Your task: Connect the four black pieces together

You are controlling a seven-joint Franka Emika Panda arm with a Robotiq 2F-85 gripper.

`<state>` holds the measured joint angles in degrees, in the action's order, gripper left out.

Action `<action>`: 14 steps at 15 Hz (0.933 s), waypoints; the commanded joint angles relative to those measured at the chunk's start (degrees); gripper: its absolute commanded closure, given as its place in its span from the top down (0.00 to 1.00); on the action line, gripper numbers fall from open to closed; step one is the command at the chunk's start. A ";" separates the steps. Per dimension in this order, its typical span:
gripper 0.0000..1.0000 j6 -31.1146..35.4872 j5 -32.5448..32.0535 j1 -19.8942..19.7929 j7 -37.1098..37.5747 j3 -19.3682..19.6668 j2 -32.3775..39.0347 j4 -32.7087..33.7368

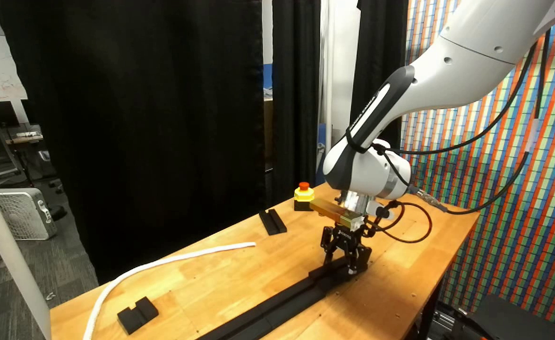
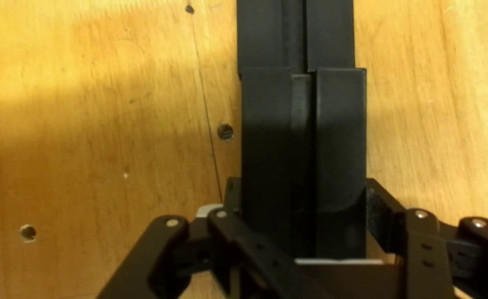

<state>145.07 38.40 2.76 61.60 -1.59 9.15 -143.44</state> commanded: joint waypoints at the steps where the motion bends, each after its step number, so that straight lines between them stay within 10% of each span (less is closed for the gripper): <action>1: 0.49 0.31 1.27 0.61 0.86 -0.68 -1.71 -1.17; 14: 0.49 1.57 4.20 2.55 3.98 -2.67 -1.13 -1.48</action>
<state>145.40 40.56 4.36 63.47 -3.57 9.15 -144.35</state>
